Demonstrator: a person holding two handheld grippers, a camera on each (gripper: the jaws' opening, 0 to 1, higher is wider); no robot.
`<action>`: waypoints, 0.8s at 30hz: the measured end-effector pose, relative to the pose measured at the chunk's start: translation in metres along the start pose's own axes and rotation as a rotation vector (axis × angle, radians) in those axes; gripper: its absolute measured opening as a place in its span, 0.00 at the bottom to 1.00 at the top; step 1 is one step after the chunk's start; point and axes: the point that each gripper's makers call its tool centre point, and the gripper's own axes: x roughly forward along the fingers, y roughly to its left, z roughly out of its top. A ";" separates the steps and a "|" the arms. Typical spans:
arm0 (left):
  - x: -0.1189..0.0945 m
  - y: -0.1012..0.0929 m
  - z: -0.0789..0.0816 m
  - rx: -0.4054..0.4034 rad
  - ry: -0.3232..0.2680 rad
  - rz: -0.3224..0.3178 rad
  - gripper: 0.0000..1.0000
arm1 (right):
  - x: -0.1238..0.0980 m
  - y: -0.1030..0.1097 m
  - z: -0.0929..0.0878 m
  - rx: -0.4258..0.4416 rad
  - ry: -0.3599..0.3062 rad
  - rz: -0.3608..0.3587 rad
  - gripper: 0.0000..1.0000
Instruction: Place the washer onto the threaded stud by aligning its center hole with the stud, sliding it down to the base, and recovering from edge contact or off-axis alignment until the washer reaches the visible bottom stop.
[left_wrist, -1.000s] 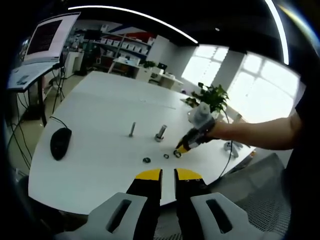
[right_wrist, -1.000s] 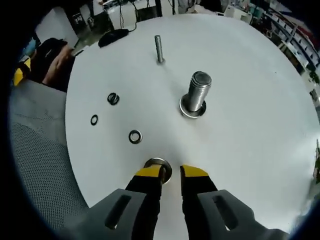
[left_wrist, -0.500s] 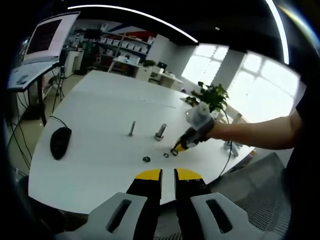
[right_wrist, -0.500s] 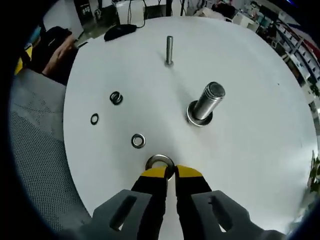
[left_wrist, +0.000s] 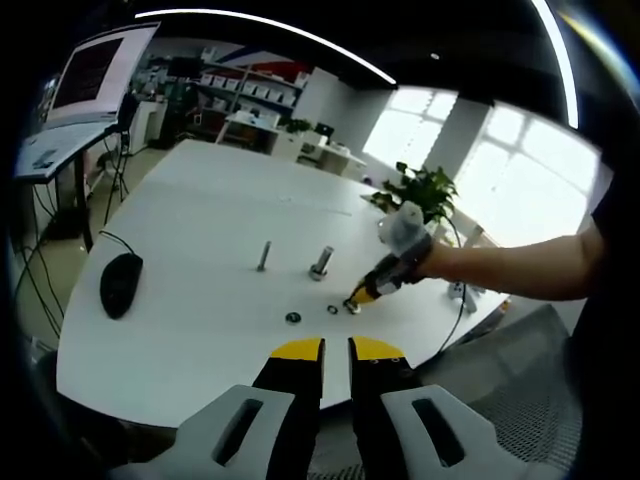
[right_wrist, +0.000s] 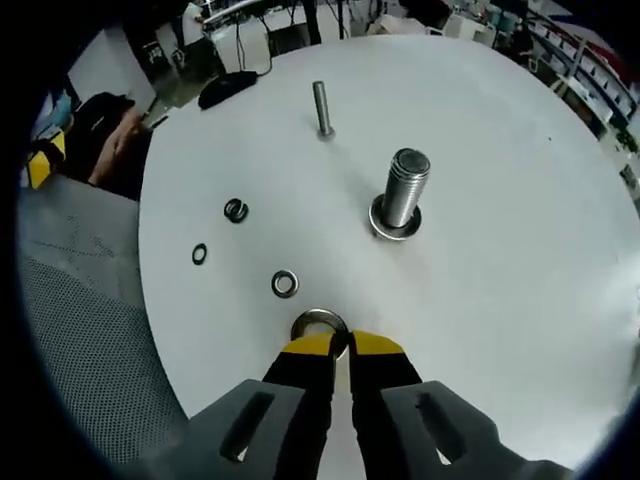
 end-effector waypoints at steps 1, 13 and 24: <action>0.000 0.000 0.000 0.000 0.000 0.000 0.07 | -0.001 0.000 0.001 0.004 -0.005 0.002 0.06; 0.000 0.001 0.000 -0.002 -0.002 0.002 0.07 | -0.015 -0.006 0.011 0.040 -0.055 -0.005 0.06; 0.000 0.000 0.000 -0.003 -0.002 0.002 0.07 | -0.021 -0.009 0.015 0.061 -0.080 -0.007 0.06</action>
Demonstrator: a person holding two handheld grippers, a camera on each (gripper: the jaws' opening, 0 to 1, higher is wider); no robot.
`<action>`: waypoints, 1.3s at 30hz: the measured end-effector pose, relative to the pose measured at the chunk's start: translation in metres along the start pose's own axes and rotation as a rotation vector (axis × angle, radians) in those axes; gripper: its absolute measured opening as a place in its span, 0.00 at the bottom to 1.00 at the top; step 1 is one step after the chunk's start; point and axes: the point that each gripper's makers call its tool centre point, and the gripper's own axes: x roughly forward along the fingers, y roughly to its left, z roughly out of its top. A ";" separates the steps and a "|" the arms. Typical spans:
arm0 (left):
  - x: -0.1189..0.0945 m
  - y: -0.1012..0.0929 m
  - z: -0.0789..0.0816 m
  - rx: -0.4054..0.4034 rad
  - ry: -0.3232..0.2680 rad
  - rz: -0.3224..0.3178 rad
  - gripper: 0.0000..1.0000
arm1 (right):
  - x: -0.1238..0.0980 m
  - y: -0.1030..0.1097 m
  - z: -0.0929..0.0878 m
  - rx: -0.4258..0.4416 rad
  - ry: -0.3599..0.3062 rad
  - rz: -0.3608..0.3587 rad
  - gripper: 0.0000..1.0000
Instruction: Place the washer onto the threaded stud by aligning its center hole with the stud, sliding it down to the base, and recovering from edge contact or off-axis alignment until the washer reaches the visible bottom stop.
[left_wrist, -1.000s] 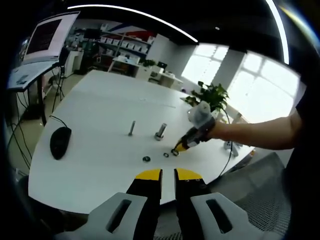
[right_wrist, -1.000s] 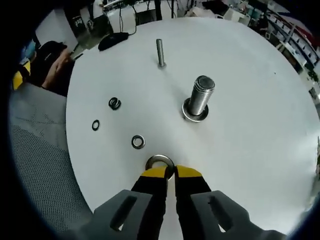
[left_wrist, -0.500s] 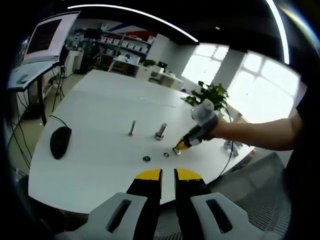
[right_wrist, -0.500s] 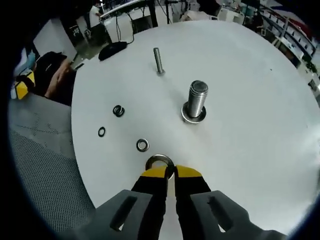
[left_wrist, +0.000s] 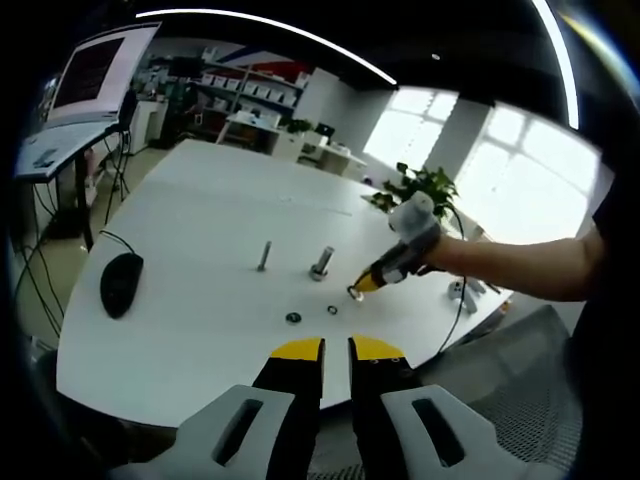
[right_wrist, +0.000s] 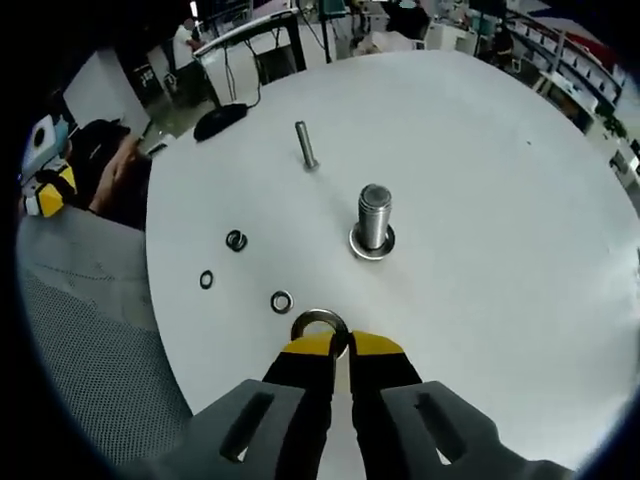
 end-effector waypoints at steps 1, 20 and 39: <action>0.000 0.000 0.000 0.000 0.000 0.000 0.07 | 0.000 -0.001 0.000 0.001 -0.003 -0.001 0.06; 0.000 0.000 0.000 -0.001 -0.003 0.001 0.07 | -0.007 -0.007 0.000 0.005 -0.014 -0.014 0.06; 0.000 0.001 0.001 -0.002 -0.004 0.001 0.07 | -0.013 -0.009 0.010 -0.014 -0.035 -0.027 0.06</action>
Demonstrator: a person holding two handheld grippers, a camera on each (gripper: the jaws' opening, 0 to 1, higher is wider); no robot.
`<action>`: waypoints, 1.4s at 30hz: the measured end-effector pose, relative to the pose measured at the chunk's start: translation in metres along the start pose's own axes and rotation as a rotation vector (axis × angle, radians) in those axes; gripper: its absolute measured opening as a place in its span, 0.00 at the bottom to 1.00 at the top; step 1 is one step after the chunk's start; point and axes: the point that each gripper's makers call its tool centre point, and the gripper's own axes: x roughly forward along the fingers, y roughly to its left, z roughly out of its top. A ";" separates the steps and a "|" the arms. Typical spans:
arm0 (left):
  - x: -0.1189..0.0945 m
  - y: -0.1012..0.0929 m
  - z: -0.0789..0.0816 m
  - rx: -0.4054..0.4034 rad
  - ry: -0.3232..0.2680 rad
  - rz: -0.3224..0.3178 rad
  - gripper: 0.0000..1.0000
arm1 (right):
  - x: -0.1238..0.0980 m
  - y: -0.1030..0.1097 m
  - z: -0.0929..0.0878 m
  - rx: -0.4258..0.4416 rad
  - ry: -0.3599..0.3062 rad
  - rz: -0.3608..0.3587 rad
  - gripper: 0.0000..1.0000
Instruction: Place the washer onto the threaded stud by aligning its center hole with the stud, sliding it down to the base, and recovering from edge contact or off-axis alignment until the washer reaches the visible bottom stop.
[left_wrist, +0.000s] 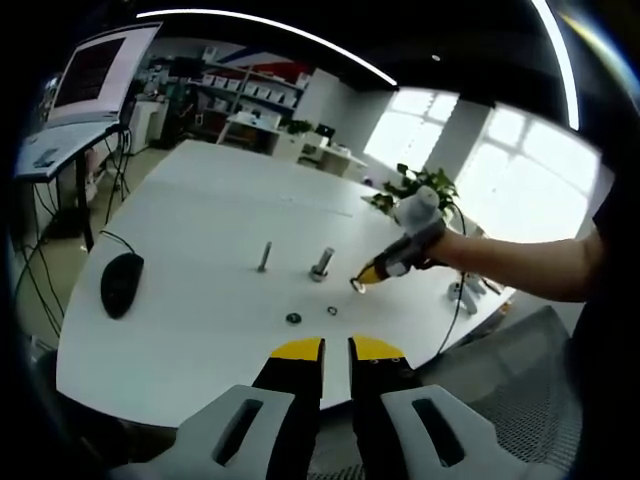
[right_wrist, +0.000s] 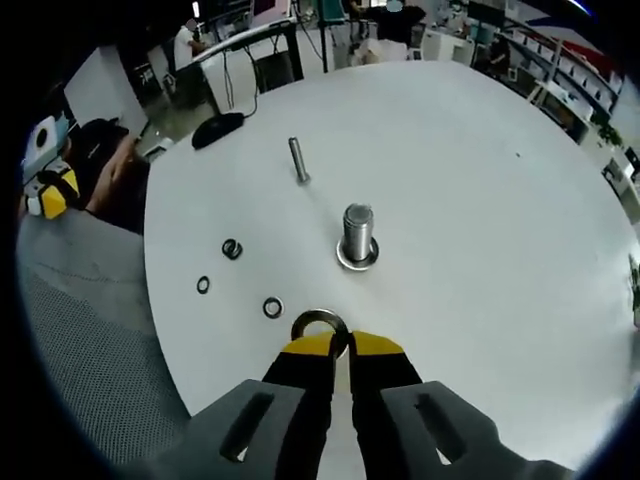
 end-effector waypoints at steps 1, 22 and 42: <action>0.000 0.000 0.000 0.000 -0.001 0.000 0.07 | -0.001 0.001 0.002 0.013 -0.011 0.008 0.06; 0.000 -0.001 0.000 0.001 0.003 -0.002 0.07 | -0.009 0.000 0.021 0.029 -0.067 0.004 0.06; 0.000 0.000 -0.001 -0.002 0.001 0.001 0.07 | -0.018 -0.010 0.049 0.021 -0.142 -0.060 0.06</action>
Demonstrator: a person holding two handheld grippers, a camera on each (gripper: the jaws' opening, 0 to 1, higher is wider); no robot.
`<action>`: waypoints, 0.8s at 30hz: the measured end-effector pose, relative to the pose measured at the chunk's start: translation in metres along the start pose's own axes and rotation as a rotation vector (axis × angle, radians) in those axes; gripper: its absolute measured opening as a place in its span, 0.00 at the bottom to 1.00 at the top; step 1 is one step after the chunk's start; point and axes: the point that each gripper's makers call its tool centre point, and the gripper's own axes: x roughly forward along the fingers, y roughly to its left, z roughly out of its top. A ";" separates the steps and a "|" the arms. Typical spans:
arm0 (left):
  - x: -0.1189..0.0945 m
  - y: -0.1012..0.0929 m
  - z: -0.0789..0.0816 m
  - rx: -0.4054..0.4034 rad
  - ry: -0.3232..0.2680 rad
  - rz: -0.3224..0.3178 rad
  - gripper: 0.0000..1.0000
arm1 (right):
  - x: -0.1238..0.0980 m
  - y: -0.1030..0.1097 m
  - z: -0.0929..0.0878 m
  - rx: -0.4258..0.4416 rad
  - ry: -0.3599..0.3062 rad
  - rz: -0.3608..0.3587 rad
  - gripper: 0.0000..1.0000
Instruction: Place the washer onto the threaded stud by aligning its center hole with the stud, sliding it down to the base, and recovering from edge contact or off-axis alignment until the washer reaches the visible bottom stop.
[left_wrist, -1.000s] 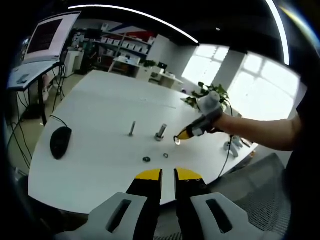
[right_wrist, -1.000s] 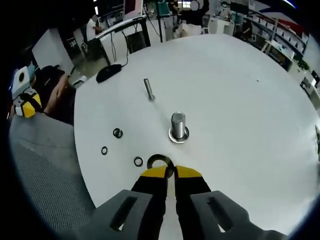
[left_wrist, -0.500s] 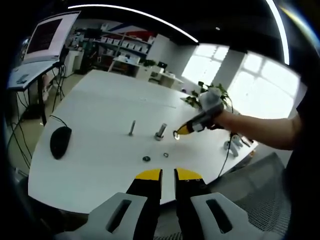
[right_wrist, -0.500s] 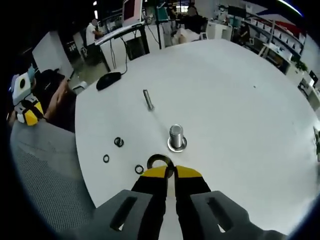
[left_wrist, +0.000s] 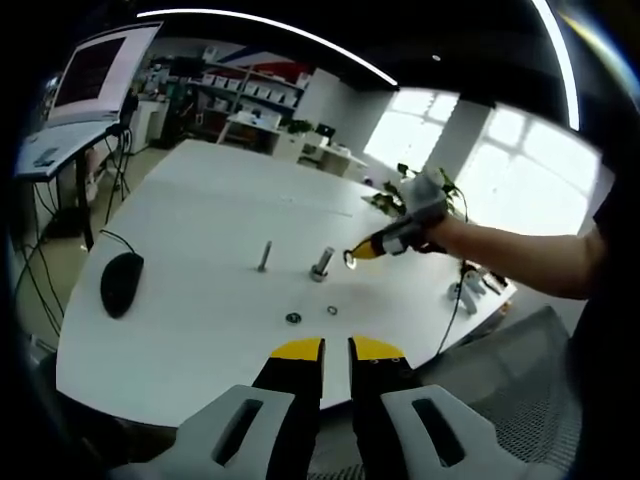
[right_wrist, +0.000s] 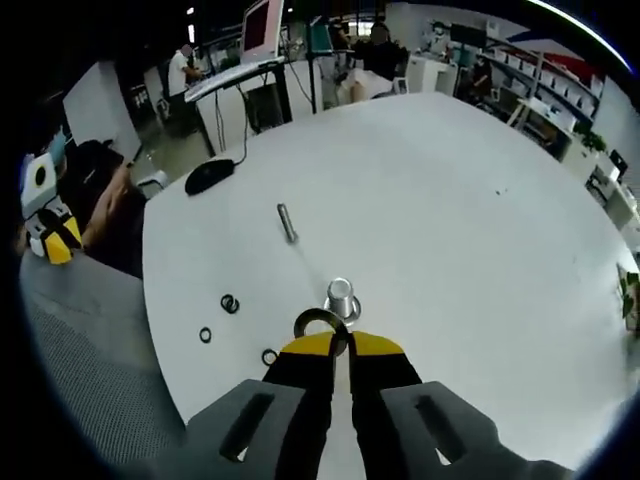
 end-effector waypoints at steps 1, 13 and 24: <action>0.000 0.000 0.000 0.000 0.000 0.000 0.07 | 0.000 -0.001 0.001 0.002 -0.005 -0.004 0.06; 0.000 0.000 0.000 0.000 0.000 0.000 0.07 | 0.003 -0.007 0.025 -0.009 -0.075 -0.057 0.06; 0.000 0.000 0.001 -0.002 -0.001 0.001 0.07 | 0.013 -0.009 0.029 -0.041 -0.062 -0.067 0.06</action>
